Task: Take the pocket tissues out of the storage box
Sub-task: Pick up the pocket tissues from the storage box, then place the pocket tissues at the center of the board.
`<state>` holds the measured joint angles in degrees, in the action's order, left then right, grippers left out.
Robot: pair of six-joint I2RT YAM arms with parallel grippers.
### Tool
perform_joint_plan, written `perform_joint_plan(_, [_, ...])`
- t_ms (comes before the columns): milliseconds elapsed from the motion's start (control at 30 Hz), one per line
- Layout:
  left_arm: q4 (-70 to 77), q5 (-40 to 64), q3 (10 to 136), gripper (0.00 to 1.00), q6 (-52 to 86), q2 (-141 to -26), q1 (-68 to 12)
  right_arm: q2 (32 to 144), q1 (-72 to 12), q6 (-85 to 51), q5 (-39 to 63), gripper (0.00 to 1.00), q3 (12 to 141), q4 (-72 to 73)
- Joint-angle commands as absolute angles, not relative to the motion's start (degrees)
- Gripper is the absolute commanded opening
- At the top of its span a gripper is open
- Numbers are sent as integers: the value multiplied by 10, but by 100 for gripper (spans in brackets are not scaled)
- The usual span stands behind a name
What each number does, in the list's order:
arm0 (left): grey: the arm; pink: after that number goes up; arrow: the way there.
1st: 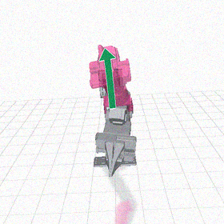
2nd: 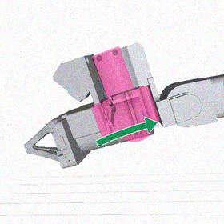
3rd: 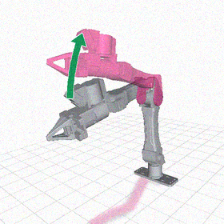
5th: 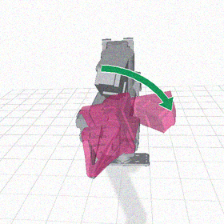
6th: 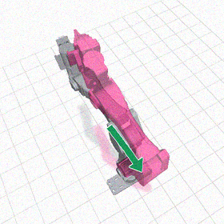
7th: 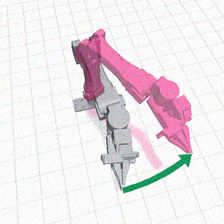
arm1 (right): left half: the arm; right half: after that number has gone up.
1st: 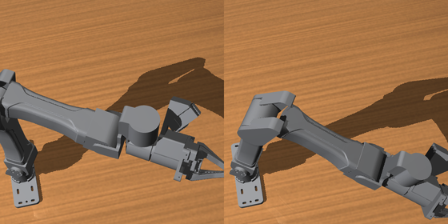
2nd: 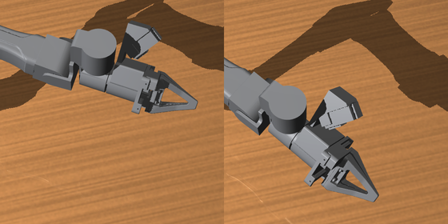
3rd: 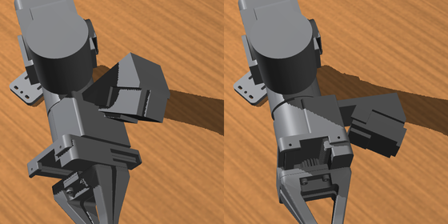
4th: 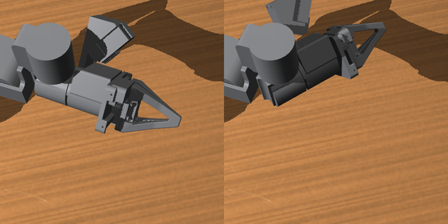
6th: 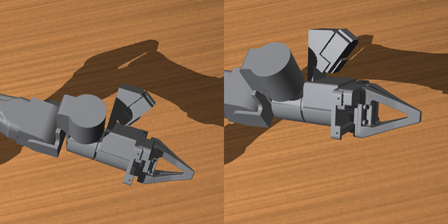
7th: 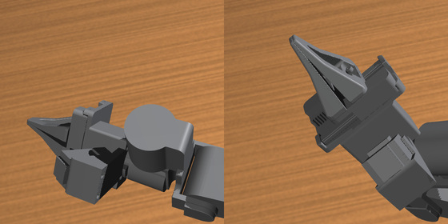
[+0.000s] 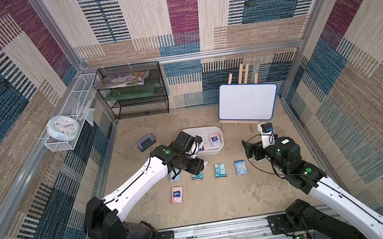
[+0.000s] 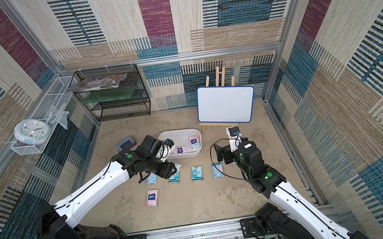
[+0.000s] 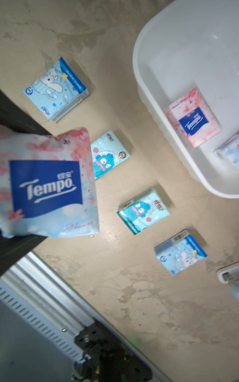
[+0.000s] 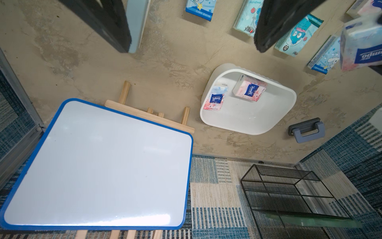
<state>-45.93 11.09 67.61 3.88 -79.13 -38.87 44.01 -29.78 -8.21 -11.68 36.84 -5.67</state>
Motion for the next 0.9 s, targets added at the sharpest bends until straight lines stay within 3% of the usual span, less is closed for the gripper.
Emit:
perform_joint_plan(0, [-441, 191, 644, 61, -37, -765, -394, 438, -299, -71, -110, 98, 366, -46])
perform_joint_plan(367, [-404, 280, 536, 56, -177, -731, -417, 418, -298, -75, -119, 98, 362, -65])
perform_joint_plan(867, [-339, 155, 461, 55, -350, -768, -445, 405, -298, -75, -128, 98, 349, -57])
